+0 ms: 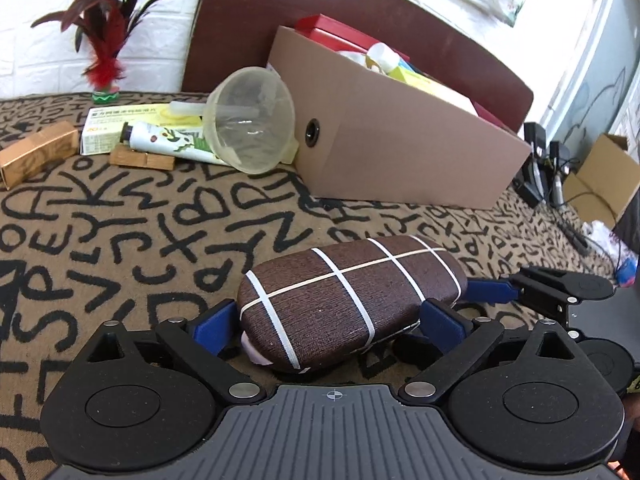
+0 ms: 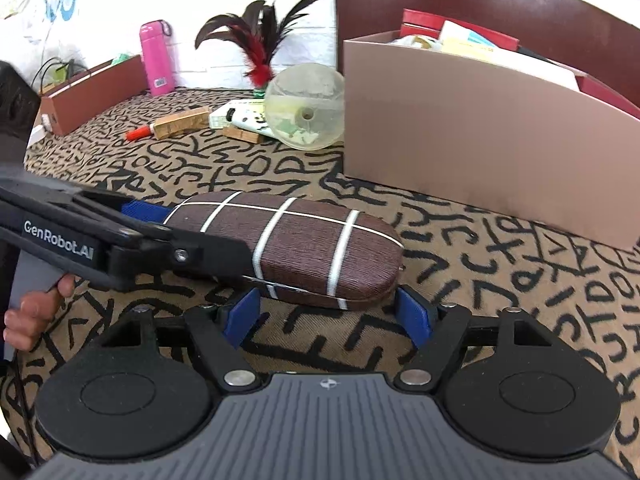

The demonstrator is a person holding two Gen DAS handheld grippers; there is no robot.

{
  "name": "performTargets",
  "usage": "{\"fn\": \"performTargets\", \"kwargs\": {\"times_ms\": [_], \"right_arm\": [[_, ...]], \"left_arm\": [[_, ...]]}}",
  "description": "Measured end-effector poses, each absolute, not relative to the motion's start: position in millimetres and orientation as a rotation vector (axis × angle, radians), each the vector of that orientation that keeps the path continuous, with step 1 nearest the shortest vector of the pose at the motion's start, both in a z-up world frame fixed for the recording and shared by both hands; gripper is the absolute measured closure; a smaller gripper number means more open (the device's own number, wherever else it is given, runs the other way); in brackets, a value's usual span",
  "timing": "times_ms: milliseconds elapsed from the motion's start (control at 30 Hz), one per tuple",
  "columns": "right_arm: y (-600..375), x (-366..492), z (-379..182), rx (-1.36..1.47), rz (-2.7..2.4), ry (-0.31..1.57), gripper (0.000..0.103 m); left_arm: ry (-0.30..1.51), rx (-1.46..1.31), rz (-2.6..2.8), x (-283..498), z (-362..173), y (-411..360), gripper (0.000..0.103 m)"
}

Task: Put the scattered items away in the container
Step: 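Carry the glasses case over the cardboard box and lower it in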

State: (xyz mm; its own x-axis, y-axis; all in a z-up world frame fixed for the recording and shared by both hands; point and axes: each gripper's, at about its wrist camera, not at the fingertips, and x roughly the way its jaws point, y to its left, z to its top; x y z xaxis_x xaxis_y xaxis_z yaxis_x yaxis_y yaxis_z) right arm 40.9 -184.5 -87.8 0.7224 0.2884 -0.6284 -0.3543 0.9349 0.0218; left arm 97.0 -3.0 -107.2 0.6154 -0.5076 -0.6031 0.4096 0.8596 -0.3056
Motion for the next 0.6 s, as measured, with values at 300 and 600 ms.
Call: {"fn": "performTargets", "kwargs": {"times_ms": [300,600], "right_arm": [[-198,34,-83,-0.114,0.409,0.657,0.034],[-225,13,-63,-0.087,0.375,0.612,0.037]], "left_arm": [[0.747,-0.190,-0.485,89,-96,-7,0.007],[0.668,-0.150,-0.535,81,-64,-34,0.007]]}}
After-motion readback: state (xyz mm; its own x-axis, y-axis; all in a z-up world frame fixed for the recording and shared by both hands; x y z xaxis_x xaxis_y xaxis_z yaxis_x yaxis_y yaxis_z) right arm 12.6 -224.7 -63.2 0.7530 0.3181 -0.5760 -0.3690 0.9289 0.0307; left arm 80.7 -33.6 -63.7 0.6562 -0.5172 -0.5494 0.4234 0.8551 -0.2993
